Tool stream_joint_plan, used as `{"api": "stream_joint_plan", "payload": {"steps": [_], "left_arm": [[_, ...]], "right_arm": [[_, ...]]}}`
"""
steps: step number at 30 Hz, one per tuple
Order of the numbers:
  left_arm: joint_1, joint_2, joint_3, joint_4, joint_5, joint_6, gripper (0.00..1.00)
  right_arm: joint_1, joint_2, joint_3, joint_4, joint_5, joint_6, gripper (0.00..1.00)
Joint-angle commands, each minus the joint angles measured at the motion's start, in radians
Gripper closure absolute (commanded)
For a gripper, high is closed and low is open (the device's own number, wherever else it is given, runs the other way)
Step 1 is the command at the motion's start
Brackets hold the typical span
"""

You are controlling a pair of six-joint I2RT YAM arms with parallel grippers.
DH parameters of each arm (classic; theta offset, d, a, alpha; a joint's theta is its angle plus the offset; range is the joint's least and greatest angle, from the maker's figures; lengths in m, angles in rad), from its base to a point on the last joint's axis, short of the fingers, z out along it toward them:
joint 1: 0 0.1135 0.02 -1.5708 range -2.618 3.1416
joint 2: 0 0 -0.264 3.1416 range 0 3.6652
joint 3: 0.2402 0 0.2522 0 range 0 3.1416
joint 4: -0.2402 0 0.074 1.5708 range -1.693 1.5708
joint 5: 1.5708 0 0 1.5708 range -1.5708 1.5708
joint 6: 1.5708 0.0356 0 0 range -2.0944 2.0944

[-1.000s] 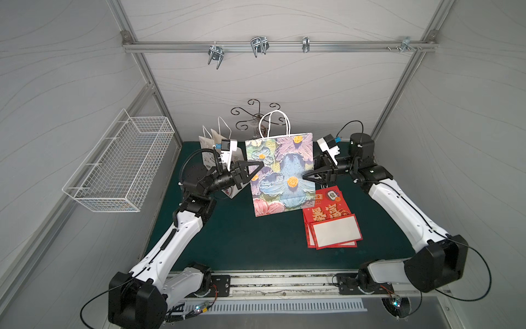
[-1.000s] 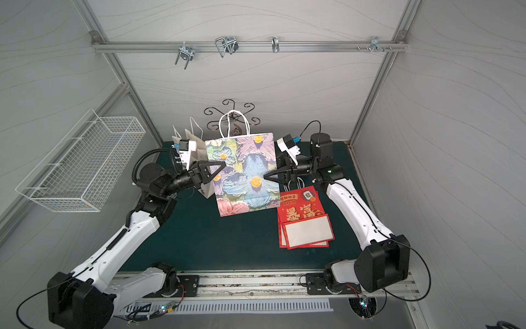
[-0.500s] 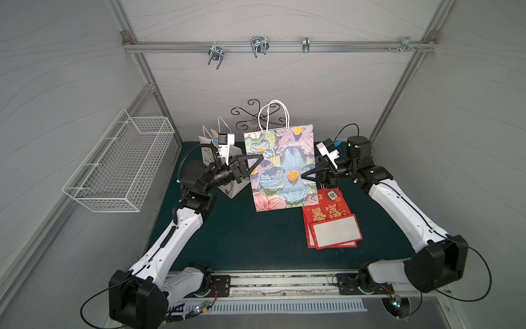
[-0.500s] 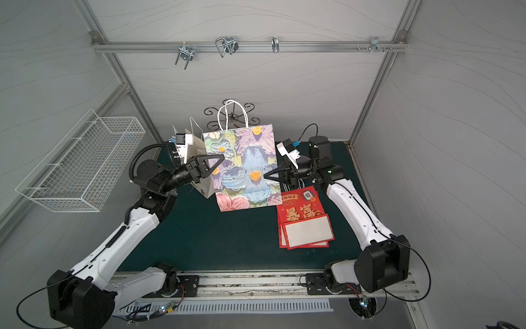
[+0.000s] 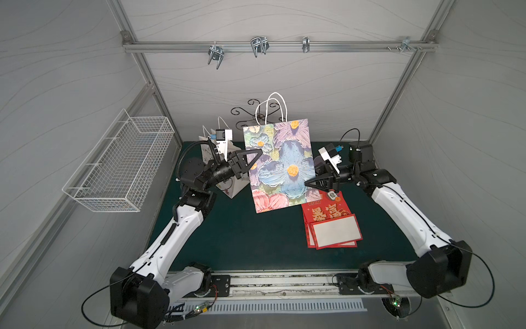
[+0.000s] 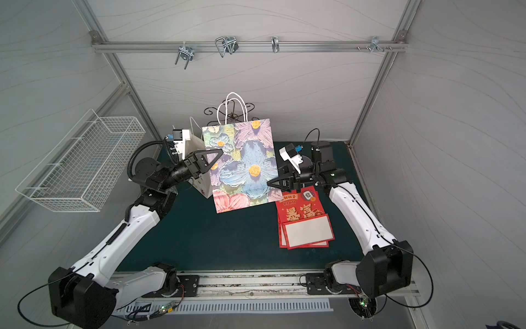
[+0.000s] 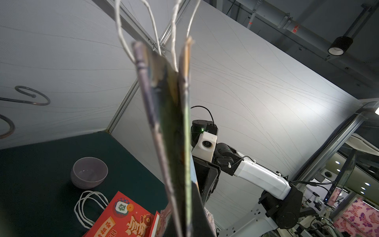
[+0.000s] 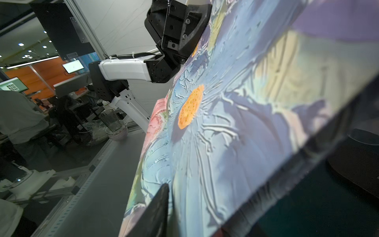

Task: Put away the paper bag
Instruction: Press the paper bag at the center of the board.

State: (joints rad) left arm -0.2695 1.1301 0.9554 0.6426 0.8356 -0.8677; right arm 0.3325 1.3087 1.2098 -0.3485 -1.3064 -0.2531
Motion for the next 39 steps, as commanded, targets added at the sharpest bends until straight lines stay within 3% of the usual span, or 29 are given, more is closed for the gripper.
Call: {"api": "stream_joint_plan", "payload": {"steps": [1, 3, 5, 8, 11, 16, 19, 22, 27, 32, 33, 34, 35, 37, 39], "left_arm": [[0.006, -0.006, 0.067, 0.109, -0.039, -0.011, 1.00], [0.006, -0.009, 0.063, 0.092, -0.032, 0.005, 1.00], [0.006, -0.012, 0.060, 0.069, -0.012, 0.028, 1.00], [0.006, -0.021, 0.040, 0.052, 0.019, 0.045, 1.00], [0.002, -0.016, 0.033, 0.055, 0.067, 0.044, 1.00], [-0.018, 0.000, 0.023, 0.081, 0.094, 0.028, 1.00], [-0.035, 0.004, 0.021, 0.060, 0.094, 0.051, 1.00], [-0.037, 0.004, 0.019, 0.017, 0.082, 0.078, 1.00], [-0.037, -0.019, 0.008, -0.090, 0.051, 0.162, 1.00], [-0.039, -0.030, -0.003, -0.101, 0.053, 0.180, 1.00], [-0.040, -0.032, -0.003, -0.097, 0.058, 0.180, 1.00], [-0.042, -0.033, -0.004, -0.088, 0.064, 0.181, 1.00], [-0.043, -0.037, -0.007, -0.076, 0.071, 0.177, 1.00], [-0.050, -0.038, -0.013, -0.043, 0.083, 0.167, 1.00], [-0.058, -0.037, -0.013, -0.036, 0.090, 0.166, 1.00]], "right_arm": [[-0.003, -0.004, 0.003, -0.049, -0.022, -0.015, 0.72], [-0.006, -0.008, 0.004, -0.044, -0.025, -0.011, 0.82], [-0.009, -0.013, 0.006, -0.026, -0.024, 0.002, 0.81], [-0.014, -0.028, 0.005, 0.018, 0.004, 0.033, 0.52], [-0.022, -0.038, 0.005, 0.076, 0.028, 0.067, 0.39], [-0.020, 0.001, 0.019, 0.246, 0.025, 0.250, 0.35], [-0.014, 0.035, 0.051, 0.281, 0.024, 0.319, 0.44], [-0.008, 0.041, 0.057, 0.292, -0.001, 0.319, 0.60], [-0.007, 0.034, 0.057, 0.296, -0.031, 0.326, 0.98], [-0.009, 0.033, 0.069, 0.327, -0.040, 0.350, 1.00], [-0.010, 0.033, 0.072, 0.339, -0.033, 0.364, 0.91], [-0.010, 0.035, 0.078, 0.351, -0.020, 0.377, 0.70], [-0.010, 0.037, 0.080, 0.370, -0.006, 0.395, 0.55], [-0.010, 0.041, 0.083, 0.418, 0.013, 0.432, 0.44], [-0.009, 0.053, 0.089, 0.479, 0.022, 0.477, 0.40]]}}
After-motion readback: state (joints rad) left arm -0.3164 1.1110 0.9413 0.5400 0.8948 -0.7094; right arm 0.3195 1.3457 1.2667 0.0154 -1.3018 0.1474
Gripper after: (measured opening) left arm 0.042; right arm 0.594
